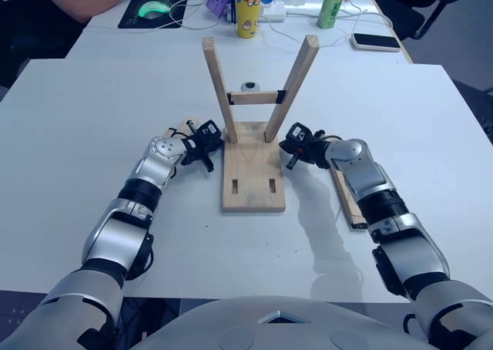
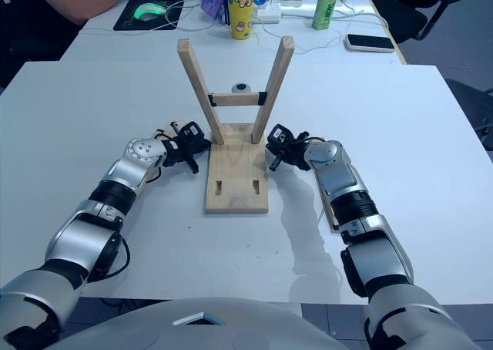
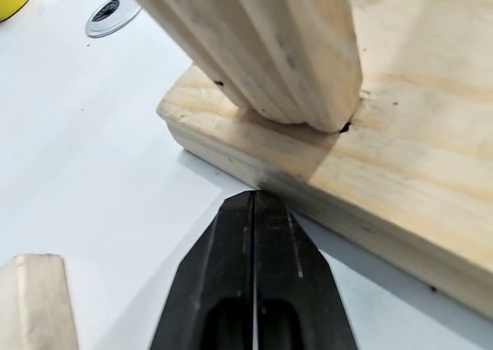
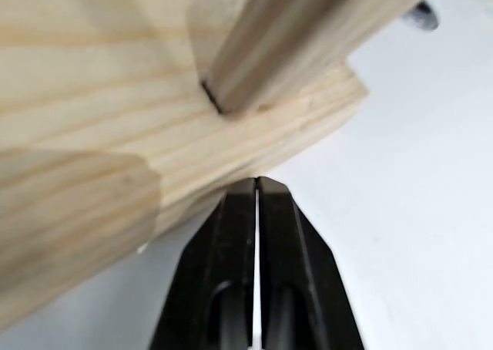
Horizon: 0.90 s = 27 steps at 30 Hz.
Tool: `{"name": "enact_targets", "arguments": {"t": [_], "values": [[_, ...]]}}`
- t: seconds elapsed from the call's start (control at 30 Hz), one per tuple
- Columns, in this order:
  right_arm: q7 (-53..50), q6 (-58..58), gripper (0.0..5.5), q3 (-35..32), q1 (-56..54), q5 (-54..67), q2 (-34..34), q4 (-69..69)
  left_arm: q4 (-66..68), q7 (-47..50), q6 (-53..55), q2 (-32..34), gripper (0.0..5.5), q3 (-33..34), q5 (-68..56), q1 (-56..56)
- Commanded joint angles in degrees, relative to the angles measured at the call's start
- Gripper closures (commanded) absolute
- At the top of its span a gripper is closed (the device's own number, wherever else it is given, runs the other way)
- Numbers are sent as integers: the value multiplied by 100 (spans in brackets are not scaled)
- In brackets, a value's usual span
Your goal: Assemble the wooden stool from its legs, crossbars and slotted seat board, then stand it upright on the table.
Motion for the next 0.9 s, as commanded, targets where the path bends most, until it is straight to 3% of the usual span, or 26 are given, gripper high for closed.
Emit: {"name": "enact_targets", "arguments": {"t": [0.03,0.23,0.37,0.47,0.67,0.9], "values": [[-514,-375,550,-437,-13,175,95,-459,-1257,85,414,151,529,494,-354,535],[-644,504,550,-1007,1212,569,-187,-2464,-3879,336,1562,833,450,1907,-1100,1862],[-627,1491,550,-1065,2382,1101,-33,-3713,-4301,422,2076,1098,387,2566,-1433,2545],[-692,1867,502,-1408,2737,1924,392,-4225,-3937,474,2263,1202,344,2983,-1694,2537],[-1021,1997,408,-1418,2435,2191,621,-4245,-2468,4,2041,1495,263,2692,-1571,1979],[-956,1991,408,-1290,2196,2292,594,-4110,-1807,-527,1760,1693,263,2190,-1314,1802]]}}
